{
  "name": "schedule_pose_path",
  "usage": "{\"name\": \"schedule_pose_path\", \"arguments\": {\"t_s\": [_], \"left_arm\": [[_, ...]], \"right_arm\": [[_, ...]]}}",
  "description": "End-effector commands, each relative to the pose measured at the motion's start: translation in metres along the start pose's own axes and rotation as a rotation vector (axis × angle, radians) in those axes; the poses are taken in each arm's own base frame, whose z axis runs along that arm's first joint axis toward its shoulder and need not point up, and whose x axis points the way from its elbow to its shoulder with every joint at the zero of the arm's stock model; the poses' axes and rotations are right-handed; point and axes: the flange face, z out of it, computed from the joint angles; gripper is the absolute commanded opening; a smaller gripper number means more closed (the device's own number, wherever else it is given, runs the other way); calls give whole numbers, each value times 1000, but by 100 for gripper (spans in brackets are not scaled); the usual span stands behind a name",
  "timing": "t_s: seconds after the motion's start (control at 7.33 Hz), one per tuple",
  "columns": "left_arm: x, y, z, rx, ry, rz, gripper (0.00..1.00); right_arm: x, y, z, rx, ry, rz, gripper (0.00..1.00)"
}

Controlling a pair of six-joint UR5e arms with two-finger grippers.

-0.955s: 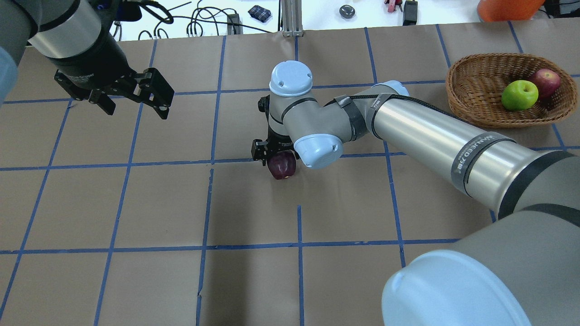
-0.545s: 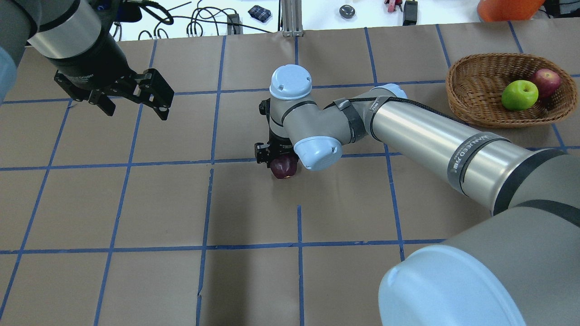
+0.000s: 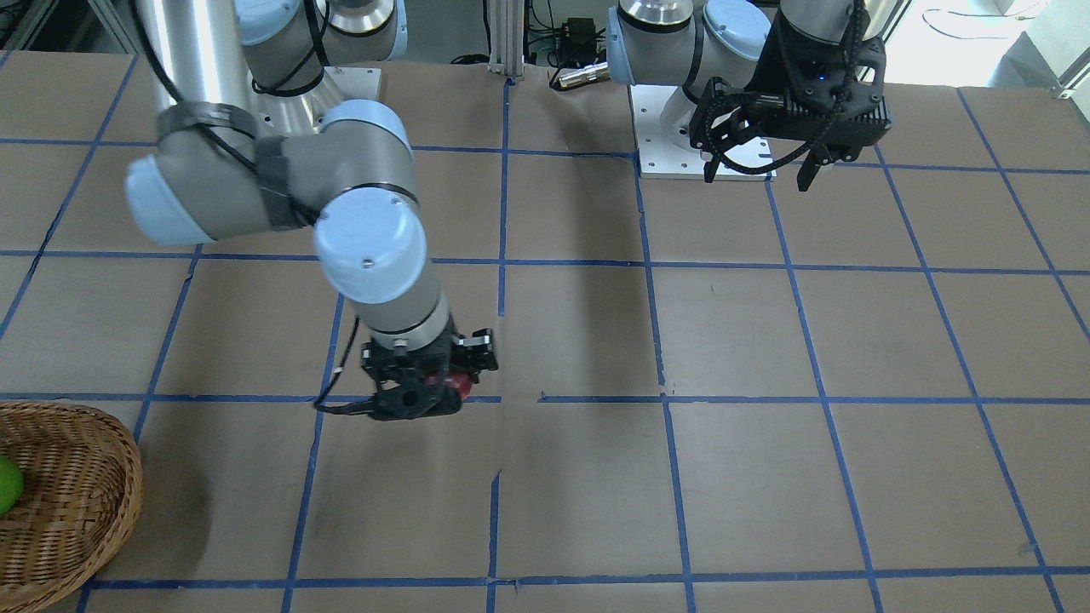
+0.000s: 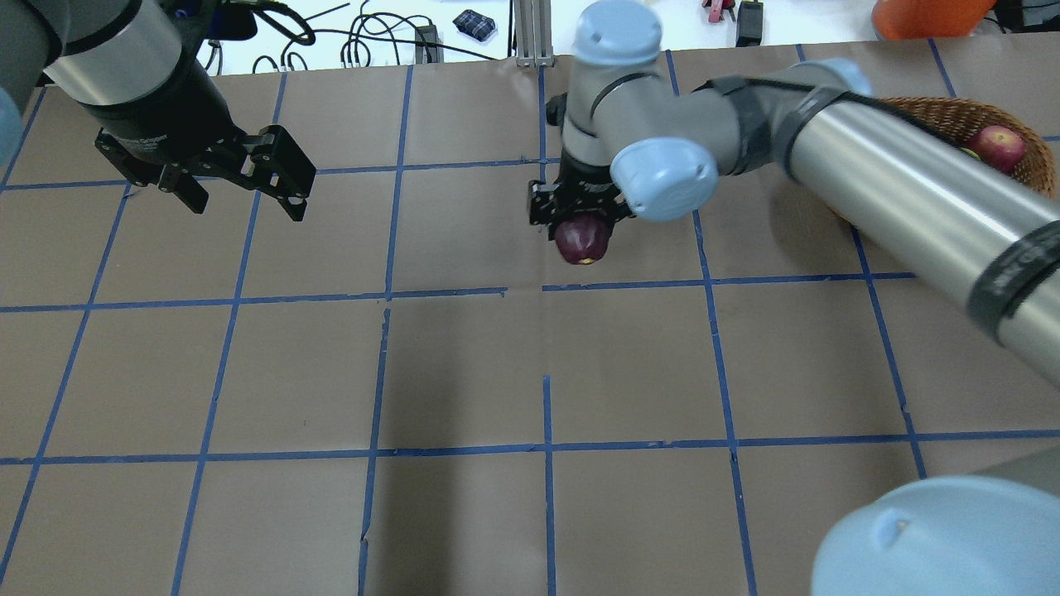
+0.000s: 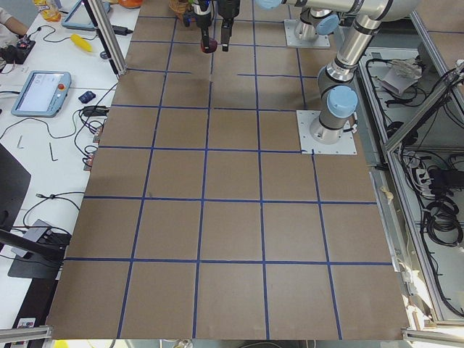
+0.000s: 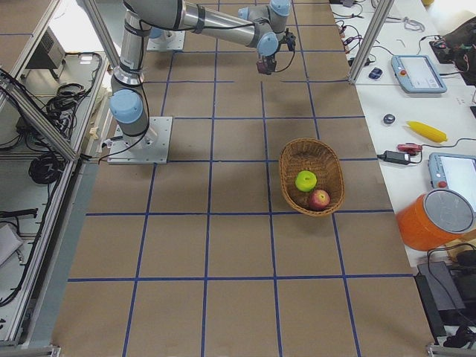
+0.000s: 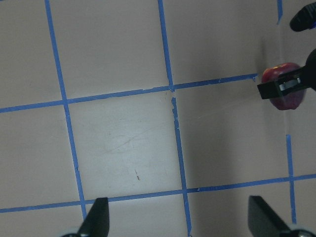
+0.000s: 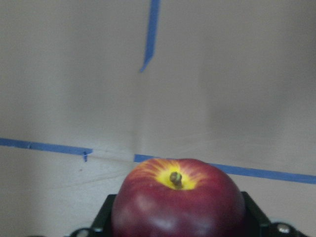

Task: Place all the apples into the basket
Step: 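Carry the dark red apple to the basket and open the right gripper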

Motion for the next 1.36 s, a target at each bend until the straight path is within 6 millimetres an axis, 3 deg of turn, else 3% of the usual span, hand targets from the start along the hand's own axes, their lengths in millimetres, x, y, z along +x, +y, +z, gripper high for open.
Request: {"name": "schedule_pose_path", "arguments": {"t_s": [0.0, 0.14, 0.41, 0.55, 0.68, 0.95, 1.09, 1.23], "left_arm": [[0, 0, 0, -2, 1, 0, 100], [1, 0, 0, -2, -1, 1, 100], [1, 0, 0, -3, -1, 1, 100], [1, 0, 0, -3, 1, 1, 100], [0, 0, 0, -3, 1, 1, 100], [0, 0, 0, -5, 1, 1, 100], [0, 0, 0, -5, 1, 2, 100], [0, 0, 0, -5, 1, 2, 100]], "right_arm": [[160, -43, -86, 26, 56, 123, 0], [221, -52, -93, 36, 121, 61, 0], [329, -67, -64, 25, 124, -26, 0], [369, -74, -46, 44, 134, -60, 0], [389, -79, -27, 32, 129, -78, 0], [400, -83, 1, -3, 108, -55, 0], [403, -88, 21, -25, 93, -52, 14], [408, -94, 31, -1, 111, -49, 45]]}}
